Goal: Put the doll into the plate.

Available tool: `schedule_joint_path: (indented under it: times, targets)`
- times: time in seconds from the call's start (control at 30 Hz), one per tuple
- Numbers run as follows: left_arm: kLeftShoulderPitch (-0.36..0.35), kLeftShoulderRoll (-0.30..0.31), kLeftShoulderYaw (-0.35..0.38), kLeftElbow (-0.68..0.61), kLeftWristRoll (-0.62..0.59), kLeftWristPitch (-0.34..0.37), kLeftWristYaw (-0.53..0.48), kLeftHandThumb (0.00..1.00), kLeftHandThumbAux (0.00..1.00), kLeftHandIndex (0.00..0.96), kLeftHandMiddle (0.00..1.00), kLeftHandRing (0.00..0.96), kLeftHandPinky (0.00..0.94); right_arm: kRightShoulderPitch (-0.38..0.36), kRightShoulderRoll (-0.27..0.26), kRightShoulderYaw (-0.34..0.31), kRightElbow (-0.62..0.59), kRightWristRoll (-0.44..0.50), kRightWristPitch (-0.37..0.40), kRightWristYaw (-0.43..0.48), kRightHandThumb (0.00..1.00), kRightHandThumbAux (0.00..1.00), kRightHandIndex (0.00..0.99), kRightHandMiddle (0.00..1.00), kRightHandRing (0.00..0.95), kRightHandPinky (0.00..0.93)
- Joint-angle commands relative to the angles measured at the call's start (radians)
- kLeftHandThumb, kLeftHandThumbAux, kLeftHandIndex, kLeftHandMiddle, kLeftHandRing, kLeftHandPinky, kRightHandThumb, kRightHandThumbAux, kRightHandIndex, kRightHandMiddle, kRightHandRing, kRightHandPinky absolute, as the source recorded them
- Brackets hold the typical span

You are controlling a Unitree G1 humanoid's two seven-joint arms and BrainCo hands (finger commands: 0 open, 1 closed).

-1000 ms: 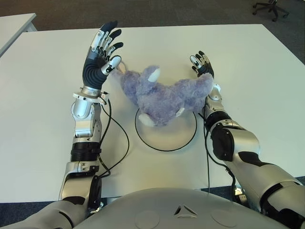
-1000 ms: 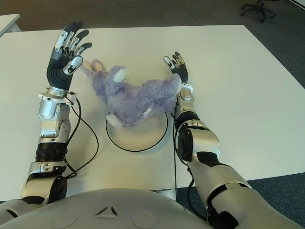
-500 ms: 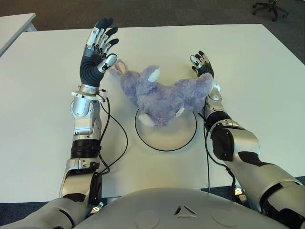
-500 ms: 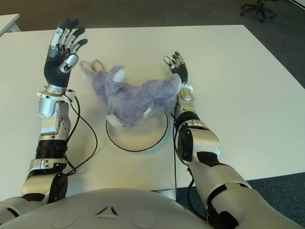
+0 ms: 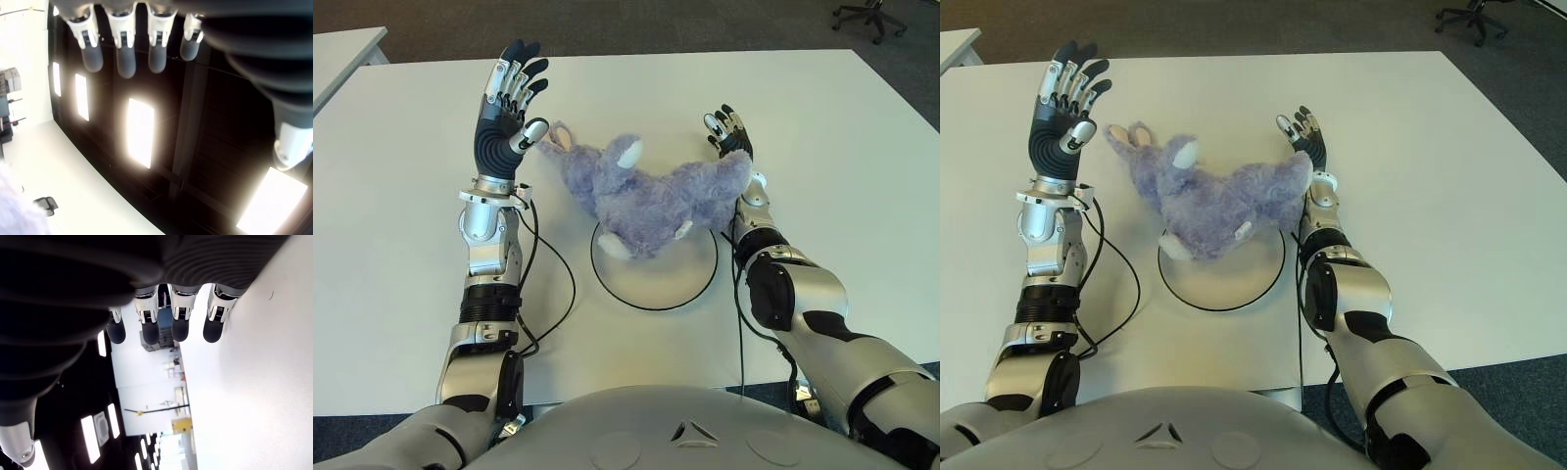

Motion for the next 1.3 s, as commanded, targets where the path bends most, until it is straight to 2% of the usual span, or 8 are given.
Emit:
schedule_joint_path:
  times: [0.03,0.2,0.63,0.8,1.0,1.3]
  targets:
    - [-0.014,0.004,0.004,0.029,0.025,-0.011,0.029,0.027,0.487,0.0,0.131,0.138,0.125,0.065,0.019,-0.005,0.051,0.007,0.055,-0.004,0.064,0.589,0.02,0.042,0.04,0.059]
    - [-0.014,0.006,0.005,0.033,0.035,-0.005,0.047,0.017,0.47,0.0,0.134,0.144,0.125,0.065,0.018,-0.008,0.051,0.009,0.055,-0.002,0.065,0.578,0.022,0.042,0.04,0.059]
    - [-0.013,0.017,0.011,0.045,0.031,0.014,0.055,0.063,0.425,0.0,0.107,0.114,0.111,0.068,0.017,-0.013,0.051,0.011,0.053,0.001,0.069,0.57,0.023,0.042,0.04,0.06]
    - [-0.015,0.018,0.012,0.049,0.035,0.017,0.06,0.067,0.428,0.0,0.103,0.109,0.118,0.069,0.016,-0.013,0.052,0.009,0.052,0.002,0.072,0.573,0.021,0.041,0.039,0.058]
    - [-0.01,0.023,0.015,0.059,0.035,0.02,0.063,0.075,0.475,0.0,0.1,0.102,0.1,0.07,0.015,-0.016,0.052,0.01,0.051,0.001,0.073,0.584,0.021,0.046,0.044,0.063]
    - [-0.029,0.014,0.018,0.091,0.001,0.019,0.052,0.069,0.463,0.0,0.109,0.109,0.114,0.072,0.014,-0.023,0.051,0.014,0.048,0.007,0.074,0.583,0.027,0.05,0.046,0.067]
